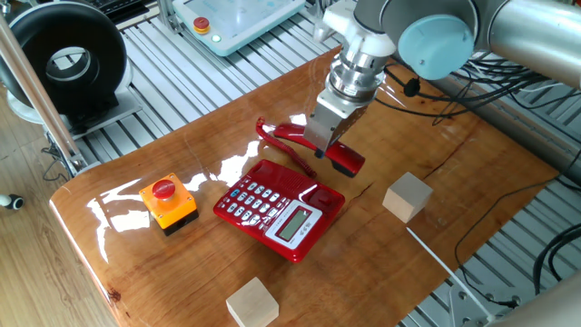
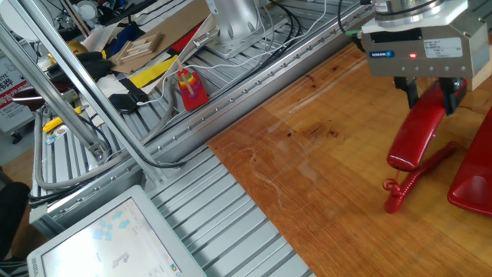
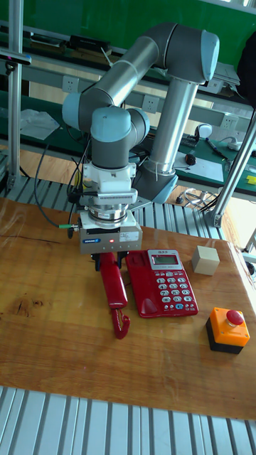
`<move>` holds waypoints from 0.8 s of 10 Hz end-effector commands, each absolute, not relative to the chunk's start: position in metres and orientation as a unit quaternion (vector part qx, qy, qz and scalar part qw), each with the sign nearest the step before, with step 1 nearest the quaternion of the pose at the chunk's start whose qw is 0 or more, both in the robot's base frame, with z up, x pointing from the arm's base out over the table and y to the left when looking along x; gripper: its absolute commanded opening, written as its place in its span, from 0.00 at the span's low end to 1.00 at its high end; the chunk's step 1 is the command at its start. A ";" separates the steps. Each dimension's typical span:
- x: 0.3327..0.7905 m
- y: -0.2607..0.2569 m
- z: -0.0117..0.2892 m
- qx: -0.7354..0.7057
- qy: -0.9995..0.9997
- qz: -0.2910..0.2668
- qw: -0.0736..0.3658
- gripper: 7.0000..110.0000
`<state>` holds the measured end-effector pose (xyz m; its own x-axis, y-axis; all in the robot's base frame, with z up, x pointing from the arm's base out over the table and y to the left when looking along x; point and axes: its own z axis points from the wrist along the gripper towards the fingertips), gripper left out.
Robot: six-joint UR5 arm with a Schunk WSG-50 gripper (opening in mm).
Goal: Place the handset of the telephone on the corresponding phone cradle
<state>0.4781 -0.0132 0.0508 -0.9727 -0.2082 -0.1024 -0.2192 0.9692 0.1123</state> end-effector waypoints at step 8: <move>0.480 -0.020 0.055 -0.088 0.994 0.054 0.043 0.15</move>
<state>0.4761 -0.0216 0.0532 -0.9775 -0.1920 -0.0872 -0.1997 0.9757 0.0899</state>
